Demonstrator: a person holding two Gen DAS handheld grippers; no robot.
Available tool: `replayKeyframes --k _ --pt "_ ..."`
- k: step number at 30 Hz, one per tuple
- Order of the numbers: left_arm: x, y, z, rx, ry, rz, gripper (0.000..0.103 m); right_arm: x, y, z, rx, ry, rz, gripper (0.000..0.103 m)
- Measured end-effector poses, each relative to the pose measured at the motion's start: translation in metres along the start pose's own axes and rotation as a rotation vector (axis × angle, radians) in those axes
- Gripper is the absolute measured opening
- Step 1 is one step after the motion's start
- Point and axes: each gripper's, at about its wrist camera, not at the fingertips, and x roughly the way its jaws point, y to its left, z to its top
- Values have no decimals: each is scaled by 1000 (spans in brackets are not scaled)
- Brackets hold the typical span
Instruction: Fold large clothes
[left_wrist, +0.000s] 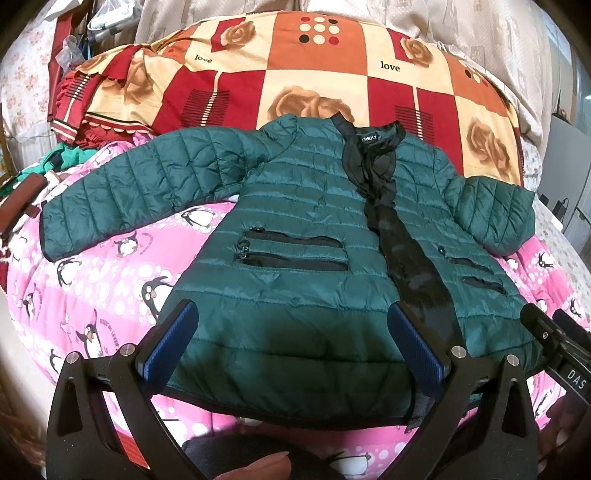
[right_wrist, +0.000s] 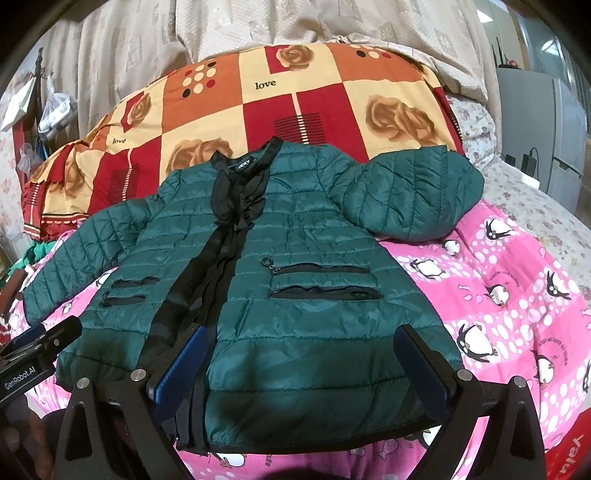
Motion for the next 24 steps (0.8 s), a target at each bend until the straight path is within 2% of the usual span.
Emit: replayKeyframes --k 24 --pt "0 -2 -1 -2 2 -1 103 -1 -2 0 3 1 1 99"
